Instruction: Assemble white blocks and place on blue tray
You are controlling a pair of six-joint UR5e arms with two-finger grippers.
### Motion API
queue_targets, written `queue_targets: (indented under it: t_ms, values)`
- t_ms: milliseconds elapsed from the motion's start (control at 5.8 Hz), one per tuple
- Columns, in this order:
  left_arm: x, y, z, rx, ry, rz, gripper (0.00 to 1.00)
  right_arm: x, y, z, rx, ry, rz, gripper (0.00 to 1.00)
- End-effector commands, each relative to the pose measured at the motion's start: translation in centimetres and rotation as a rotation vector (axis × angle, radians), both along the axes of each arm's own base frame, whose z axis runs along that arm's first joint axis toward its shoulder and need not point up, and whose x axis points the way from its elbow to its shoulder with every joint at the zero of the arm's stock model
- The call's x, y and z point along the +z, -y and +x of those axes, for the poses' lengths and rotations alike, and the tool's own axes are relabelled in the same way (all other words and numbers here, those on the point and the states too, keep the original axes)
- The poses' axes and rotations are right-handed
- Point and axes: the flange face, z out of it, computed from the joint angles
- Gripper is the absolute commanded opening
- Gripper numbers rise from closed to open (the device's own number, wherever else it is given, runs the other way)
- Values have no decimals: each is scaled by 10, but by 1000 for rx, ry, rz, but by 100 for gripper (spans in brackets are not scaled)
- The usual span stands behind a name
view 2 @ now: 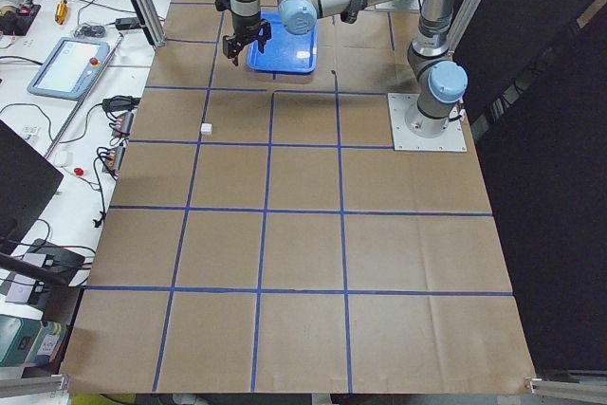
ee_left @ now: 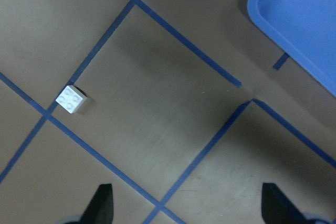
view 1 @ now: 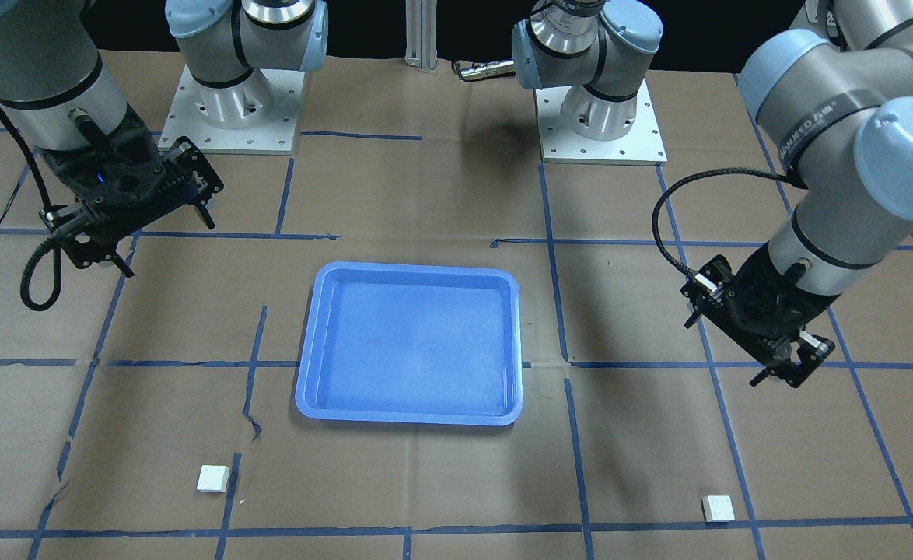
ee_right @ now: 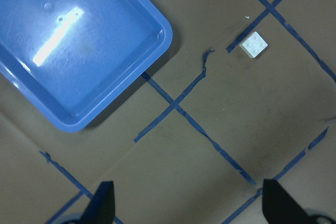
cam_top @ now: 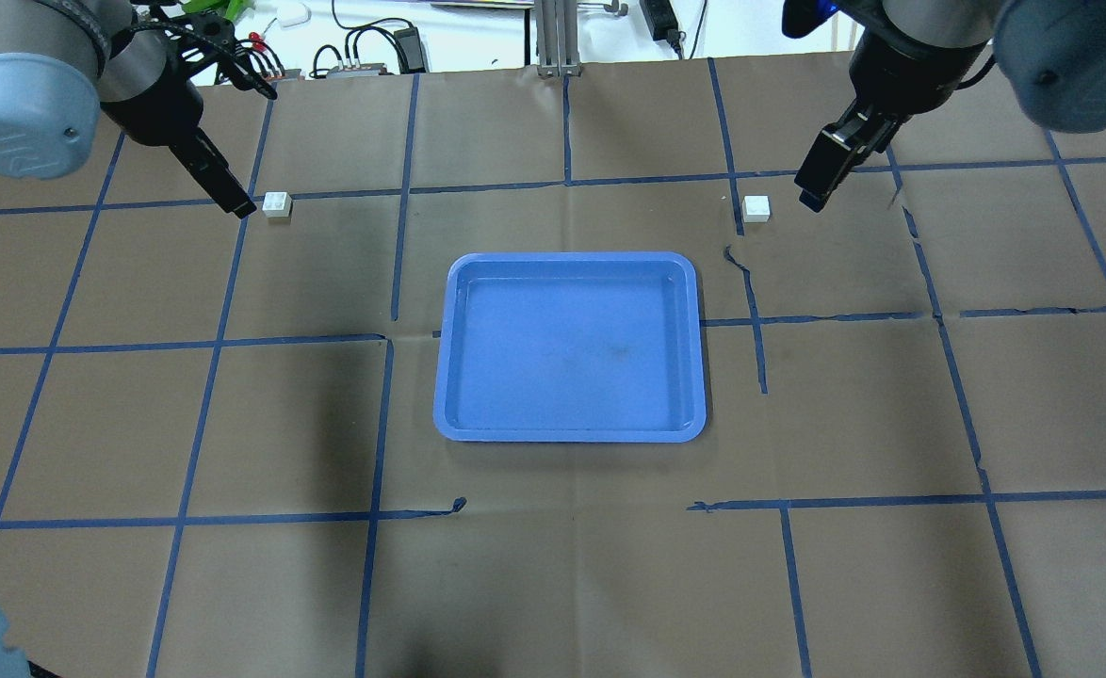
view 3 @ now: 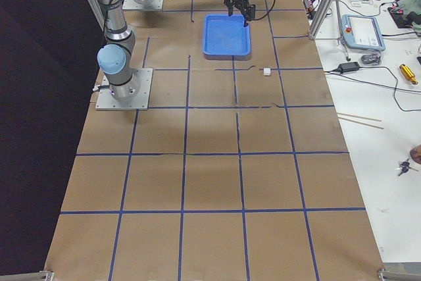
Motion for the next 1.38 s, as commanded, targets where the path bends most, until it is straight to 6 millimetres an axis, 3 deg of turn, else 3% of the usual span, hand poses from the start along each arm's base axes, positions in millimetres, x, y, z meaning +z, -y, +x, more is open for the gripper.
queue_targets:
  t_ms: [0, 172, 517, 690, 862, 1034, 1207]
  values:
    - [-35, 45, 13, -121, 16, -4, 99, -4, 12, -48, 435, -3, -9, 99]
    - [-65, 66, 18, -165, 27, -31, 99, -13, 21, -76, 563, 14, -8, 99]
    - [-101, 75, 28, -490, 68, -29, 99, -45, 64, -90, 796, 44, -74, 100]
    - [-135, 93, 45, -545, 46, -38, 99, -65, 90, -94, 847, 67, -66, 100]
    - [-160, 105, 59, -647, 56, -44, 99, -101, 118, -93, 891, 139, -86, 100]
    - [-167, 116, 69, -717, 70, -45, 99, -137, 138, -95, 881, 150, -114, 100]
    - [-189, 130, 75, -720, 63, -34, 99, -170, 152, -96, 877, 171, -120, 100]
